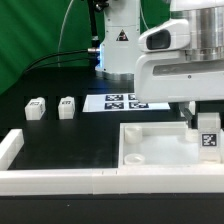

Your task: Assemble one leg

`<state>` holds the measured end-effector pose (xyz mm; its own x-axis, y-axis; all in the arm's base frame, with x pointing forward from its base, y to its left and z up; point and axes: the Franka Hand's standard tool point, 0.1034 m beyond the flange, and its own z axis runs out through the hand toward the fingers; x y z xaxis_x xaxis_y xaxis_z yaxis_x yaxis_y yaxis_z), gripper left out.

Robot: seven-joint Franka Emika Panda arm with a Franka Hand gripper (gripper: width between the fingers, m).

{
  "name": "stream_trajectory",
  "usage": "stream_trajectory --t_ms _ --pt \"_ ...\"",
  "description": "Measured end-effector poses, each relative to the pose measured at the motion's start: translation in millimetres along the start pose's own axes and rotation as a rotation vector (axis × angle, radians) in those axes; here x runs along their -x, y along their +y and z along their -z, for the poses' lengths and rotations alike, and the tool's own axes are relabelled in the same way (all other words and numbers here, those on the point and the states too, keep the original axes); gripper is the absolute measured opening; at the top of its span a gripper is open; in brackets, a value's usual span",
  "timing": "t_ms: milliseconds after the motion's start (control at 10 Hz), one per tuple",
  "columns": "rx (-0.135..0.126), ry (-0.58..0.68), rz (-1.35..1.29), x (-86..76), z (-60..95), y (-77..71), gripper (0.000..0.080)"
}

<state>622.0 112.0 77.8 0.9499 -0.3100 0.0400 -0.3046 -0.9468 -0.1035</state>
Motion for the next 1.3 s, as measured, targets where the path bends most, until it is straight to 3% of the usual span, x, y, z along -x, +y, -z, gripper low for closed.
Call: stream_trajectory --t_ms 500,1100,1300 --pt "0.004 0.006 -0.531 1.2 -0.7 -0.7 0.0291" --pt "-0.028 -0.013 -1.146 1.6 -1.9 -1.7 0.0291" --pt "-0.032 -0.019 -1.237 1.7 -2.0 -1.9 0.0291"
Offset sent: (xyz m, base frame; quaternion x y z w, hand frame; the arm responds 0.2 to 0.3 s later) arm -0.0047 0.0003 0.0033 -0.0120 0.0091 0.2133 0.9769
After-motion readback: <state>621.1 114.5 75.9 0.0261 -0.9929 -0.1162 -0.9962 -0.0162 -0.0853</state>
